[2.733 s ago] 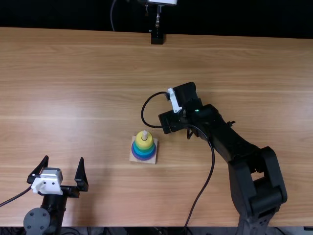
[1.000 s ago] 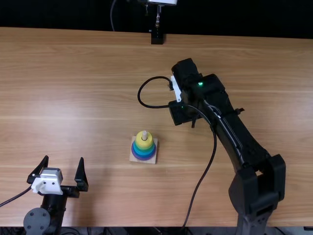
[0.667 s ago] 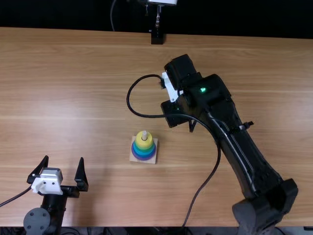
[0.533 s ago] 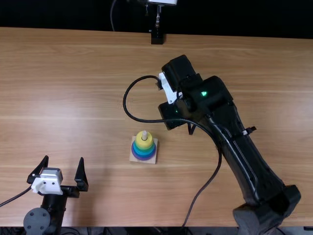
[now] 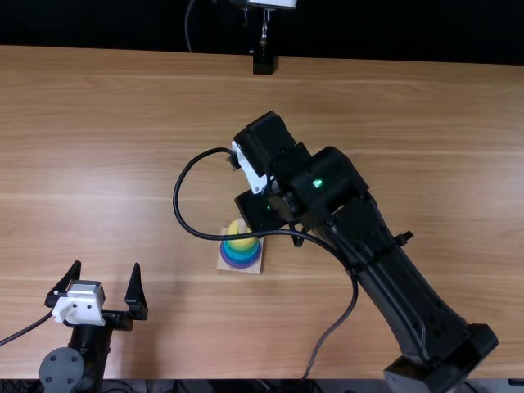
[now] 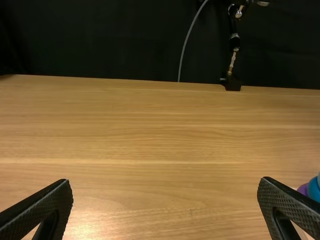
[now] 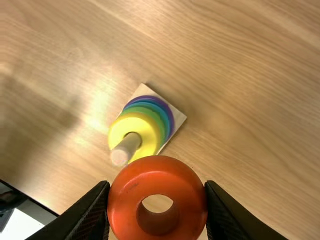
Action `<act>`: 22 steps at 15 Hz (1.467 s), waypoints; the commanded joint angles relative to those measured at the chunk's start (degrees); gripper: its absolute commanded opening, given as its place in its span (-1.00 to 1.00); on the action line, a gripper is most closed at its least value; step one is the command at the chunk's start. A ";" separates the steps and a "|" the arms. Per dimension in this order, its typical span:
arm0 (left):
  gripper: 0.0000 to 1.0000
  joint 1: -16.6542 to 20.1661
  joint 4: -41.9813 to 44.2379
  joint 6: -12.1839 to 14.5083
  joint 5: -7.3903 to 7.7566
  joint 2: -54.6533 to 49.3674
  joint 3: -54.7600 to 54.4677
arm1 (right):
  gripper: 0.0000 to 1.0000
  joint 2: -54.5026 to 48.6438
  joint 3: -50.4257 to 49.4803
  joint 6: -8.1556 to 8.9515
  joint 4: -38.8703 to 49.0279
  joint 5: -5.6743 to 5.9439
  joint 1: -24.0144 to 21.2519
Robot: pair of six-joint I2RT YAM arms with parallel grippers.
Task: Build the Hanoi tower: stack the rings onto the peg from bottom to top in this color order: purple, dark blue, light blue, dark green, light green, yellow, orange.
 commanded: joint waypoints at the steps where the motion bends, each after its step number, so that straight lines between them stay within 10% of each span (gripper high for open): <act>1: 1.00 0.61 -0.26 0.40 -0.06 -0.62 -2.11 | -1.00 -2.38 1.10 0.49 -0.07 -0.29 1.33; 22: 1.00 0.70 -0.26 0.40 -0.06 -0.62 -2.11 | -1.00 -1.76 -1.97 0.39 0.77 -0.29 3.62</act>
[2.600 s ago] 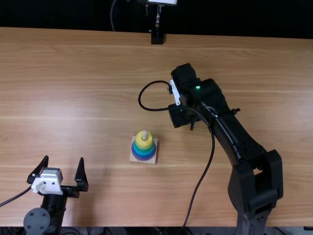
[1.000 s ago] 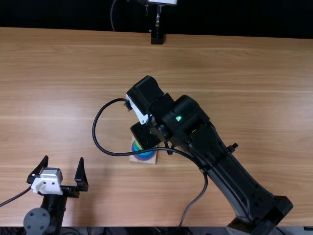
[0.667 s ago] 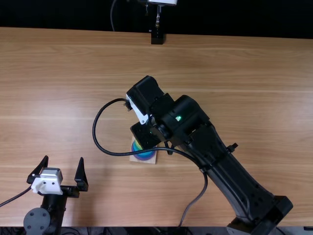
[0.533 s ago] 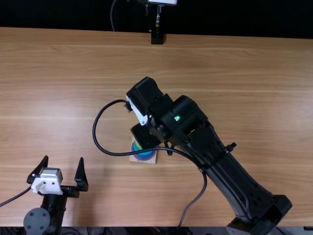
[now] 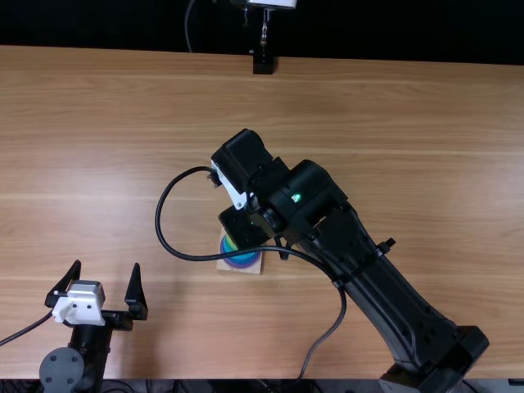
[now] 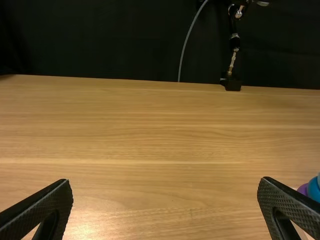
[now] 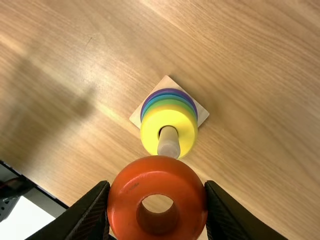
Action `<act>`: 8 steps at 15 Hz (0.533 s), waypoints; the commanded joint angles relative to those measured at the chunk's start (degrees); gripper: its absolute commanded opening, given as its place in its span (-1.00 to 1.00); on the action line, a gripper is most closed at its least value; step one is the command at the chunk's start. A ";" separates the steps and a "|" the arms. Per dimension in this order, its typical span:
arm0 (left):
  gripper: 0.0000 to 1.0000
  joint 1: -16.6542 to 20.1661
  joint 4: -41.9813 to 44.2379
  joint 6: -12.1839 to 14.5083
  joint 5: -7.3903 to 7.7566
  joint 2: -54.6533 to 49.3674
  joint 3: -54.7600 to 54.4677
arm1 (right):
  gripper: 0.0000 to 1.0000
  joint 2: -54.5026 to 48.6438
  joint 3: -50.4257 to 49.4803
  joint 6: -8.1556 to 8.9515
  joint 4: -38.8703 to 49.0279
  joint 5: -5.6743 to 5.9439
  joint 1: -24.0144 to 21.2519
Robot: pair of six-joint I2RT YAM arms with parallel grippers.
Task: Build the Hanoi tower: stack the rings onto the peg from bottom to top in this color order: purple, dark blue, light blue, dark green, light green, yellow, orange.
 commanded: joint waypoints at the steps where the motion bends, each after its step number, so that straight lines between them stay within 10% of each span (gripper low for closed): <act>1: 1.00 0.70 -0.24 0.40 -0.01 -0.62 -2.13 | -1.00 -1.76 -0.33 0.17 0.18 -0.31 -0.12; 8: 1.00 0.70 -0.24 0.40 -0.01 -0.62 -2.13 | -1.00 0.52 -0.51 0.07 2.29 -0.31 -0.21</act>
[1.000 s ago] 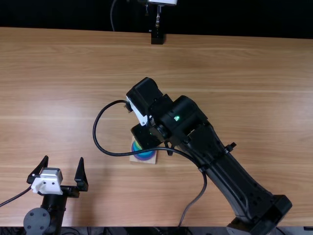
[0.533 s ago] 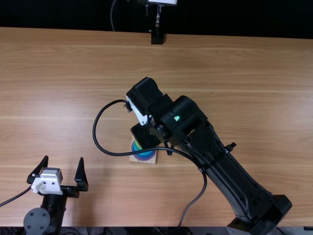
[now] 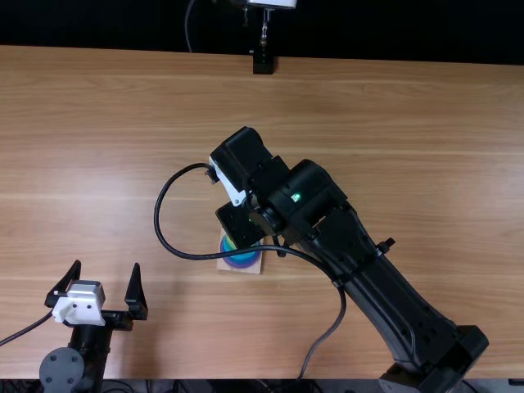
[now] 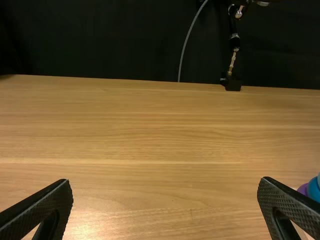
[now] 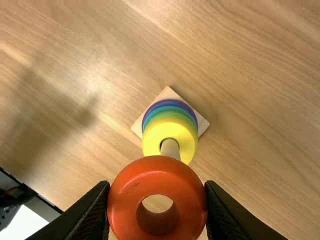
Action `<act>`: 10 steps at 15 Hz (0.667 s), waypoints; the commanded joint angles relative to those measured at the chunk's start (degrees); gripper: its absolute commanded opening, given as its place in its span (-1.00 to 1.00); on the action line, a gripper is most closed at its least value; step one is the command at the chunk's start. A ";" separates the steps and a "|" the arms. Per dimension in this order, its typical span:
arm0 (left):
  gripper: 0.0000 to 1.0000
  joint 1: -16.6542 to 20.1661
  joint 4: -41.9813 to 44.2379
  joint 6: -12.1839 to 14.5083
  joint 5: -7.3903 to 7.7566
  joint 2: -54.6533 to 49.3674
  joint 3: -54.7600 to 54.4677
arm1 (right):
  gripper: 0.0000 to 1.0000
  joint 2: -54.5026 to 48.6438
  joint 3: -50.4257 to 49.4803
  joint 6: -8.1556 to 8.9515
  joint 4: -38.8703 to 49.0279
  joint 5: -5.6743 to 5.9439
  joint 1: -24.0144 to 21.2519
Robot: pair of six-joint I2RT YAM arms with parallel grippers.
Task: Build the Hanoi tower: stack the rings onto the peg from bottom to top in this color order: purple, dark blue, light blue, dark green, light green, yellow, orange.
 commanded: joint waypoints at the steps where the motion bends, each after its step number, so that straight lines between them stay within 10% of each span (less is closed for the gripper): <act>1: 1.00 0.68 -0.24 0.44 -0.03 -0.62 -2.13 | -1.00 0.44 -0.51 0.09 0.13 -0.29 -0.19; 10: 1.00 0.68 -0.24 0.44 -0.03 -0.62 -2.13 | -1.00 2.90 -1.21 -0.02 0.24 -0.39 -0.45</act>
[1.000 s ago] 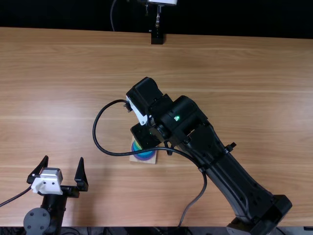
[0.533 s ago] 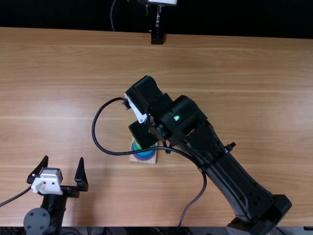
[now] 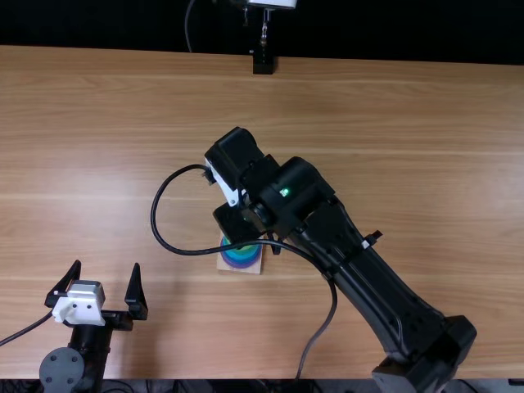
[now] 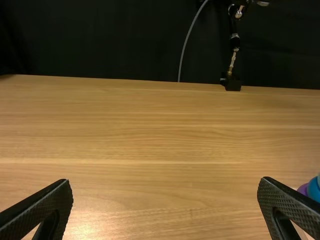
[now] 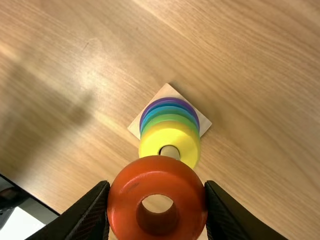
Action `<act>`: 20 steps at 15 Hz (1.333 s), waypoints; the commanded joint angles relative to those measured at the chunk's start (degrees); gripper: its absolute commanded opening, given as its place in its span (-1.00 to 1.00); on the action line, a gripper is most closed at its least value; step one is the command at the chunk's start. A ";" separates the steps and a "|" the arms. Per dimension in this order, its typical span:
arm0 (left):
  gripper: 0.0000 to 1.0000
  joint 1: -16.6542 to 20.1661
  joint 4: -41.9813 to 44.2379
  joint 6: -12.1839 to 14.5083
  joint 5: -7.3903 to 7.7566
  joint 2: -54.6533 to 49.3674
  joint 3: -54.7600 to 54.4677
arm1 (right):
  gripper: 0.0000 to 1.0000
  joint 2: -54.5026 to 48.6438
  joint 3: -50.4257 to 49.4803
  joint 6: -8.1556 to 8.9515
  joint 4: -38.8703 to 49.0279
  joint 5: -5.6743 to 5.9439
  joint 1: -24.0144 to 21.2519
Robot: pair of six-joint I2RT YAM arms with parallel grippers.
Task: Build the Hanoi tower: stack the rings onto the peg from bottom to top in this color order: purple, dark blue, light blue, dark green, light green, yellow, orange.
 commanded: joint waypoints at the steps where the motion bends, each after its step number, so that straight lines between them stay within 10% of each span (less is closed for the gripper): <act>1: 1.00 0.70 -0.22 0.40 -0.01 -0.62 -2.11 | -1.00 0.69 -0.86 0.03 0.08 -0.37 -0.52; 20: 1.00 0.70 -0.22 0.40 -0.01 -0.62 -2.11 | -1.00 0.78 -1.74 0.03 0.08 -0.27 -2.45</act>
